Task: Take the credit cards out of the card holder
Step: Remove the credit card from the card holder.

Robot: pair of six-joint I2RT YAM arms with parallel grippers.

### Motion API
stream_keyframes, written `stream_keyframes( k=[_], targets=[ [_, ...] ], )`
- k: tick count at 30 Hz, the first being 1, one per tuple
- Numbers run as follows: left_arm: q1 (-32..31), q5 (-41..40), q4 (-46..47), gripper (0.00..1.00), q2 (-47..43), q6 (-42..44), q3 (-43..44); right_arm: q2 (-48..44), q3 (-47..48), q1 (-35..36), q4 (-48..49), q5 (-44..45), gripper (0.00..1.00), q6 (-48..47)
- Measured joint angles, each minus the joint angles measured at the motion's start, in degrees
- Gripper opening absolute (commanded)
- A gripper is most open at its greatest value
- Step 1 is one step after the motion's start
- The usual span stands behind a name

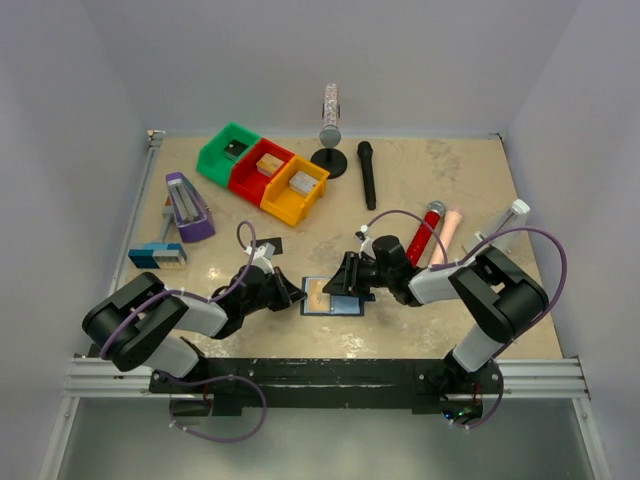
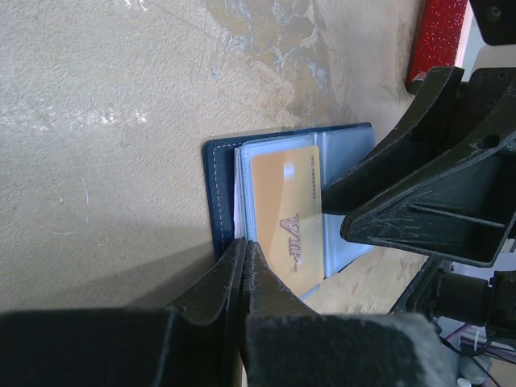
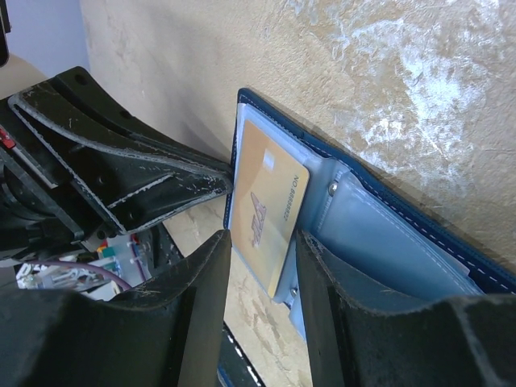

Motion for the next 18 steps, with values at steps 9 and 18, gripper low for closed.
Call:
stream_keyframes(
  k=[9, 18],
  targets=[
    [0.0, 0.0, 0.61, 0.0, 0.39, -0.11, -0.07, 0.37, 0.0, -0.04, 0.07, -0.26, 0.42, 0.0],
    [0.0, 0.0, 1.66, 0.0, 0.83, -0.46, -0.39, 1.09, 0.04, -0.31, 0.09, -1.2, 0.44, 0.0]
  ],
)
